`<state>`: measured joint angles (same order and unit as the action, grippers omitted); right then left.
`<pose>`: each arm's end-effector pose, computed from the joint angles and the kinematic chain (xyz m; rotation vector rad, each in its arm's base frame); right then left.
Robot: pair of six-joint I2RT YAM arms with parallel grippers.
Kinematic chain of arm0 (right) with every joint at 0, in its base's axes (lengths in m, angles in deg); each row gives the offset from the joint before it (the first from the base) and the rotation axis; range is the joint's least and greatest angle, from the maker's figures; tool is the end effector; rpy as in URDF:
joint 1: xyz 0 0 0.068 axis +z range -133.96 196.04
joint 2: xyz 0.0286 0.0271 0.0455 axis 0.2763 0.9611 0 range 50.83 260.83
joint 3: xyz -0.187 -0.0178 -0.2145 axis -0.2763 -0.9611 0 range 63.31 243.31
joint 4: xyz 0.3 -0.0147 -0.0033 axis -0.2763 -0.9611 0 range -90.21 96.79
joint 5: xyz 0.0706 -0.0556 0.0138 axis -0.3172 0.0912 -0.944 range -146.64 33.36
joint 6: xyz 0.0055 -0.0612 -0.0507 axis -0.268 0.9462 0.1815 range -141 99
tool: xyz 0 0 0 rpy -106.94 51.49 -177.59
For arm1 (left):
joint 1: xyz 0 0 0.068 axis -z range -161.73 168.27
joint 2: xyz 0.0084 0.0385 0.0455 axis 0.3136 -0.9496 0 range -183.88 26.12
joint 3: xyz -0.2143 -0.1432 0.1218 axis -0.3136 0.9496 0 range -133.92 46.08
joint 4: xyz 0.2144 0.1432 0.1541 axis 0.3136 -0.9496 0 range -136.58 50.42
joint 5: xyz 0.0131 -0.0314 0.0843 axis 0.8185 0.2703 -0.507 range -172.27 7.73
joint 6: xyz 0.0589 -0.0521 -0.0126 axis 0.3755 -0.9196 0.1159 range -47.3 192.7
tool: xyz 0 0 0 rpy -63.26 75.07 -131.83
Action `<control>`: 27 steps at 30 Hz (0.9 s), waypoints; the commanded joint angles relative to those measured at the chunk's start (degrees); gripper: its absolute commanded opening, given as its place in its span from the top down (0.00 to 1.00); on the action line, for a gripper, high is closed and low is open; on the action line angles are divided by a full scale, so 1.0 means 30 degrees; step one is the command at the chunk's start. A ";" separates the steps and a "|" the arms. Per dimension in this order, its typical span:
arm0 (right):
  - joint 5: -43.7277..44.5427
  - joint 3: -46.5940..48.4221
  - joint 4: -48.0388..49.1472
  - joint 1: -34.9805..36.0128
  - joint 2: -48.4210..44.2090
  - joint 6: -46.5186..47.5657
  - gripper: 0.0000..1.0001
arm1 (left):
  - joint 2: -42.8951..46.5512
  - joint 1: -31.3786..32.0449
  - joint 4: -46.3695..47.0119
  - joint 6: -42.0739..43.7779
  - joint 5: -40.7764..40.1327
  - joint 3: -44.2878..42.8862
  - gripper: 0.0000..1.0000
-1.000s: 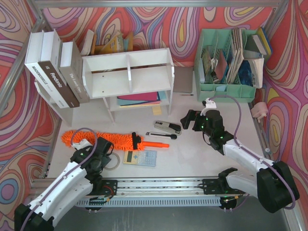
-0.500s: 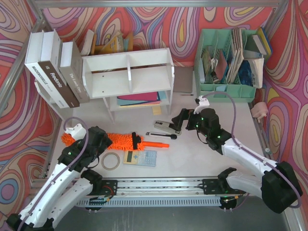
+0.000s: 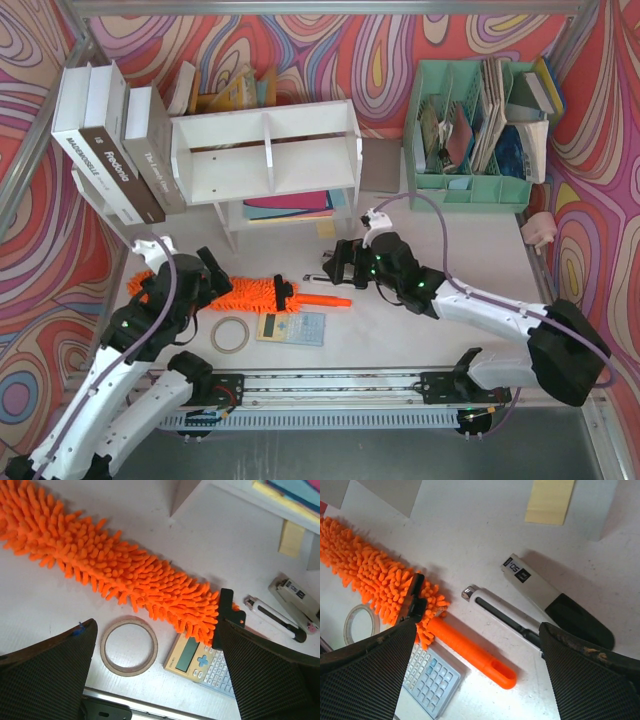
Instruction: Dust the bookshelf with a duster
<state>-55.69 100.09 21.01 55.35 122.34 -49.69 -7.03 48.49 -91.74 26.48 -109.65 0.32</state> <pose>0.2601 0.2114 0.2122 -0.1742 2.0004 0.7649 0.1529 -0.0526 0.2999 -0.5476 2.1100 -0.2167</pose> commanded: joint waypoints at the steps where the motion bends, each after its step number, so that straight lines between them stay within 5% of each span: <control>1: 0.1667 0.1282 -0.0384 0.0936 0.0802 -0.0728 0.02 | -0.0357 -0.0079 -0.0648 0.2418 0.0404 -0.1957 0.02; 17: 0.3041 0.4424 -0.2613 0.3047 0.4087 -0.2927 0.15 | 0.0269 -0.0055 -0.0512 0.4190 0.1901 -0.2439 0.02; 27: 0.3310 0.7081 -0.3537 0.4512 0.7378 -0.3512 0.42 | -0.0163 -0.0009 -0.0271 0.4280 0.2387 -0.2294 0.02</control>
<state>-47.43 118.21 12.87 67.85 141.66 -58.56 -7.60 48.51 -93.27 38.29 -103.33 -7.79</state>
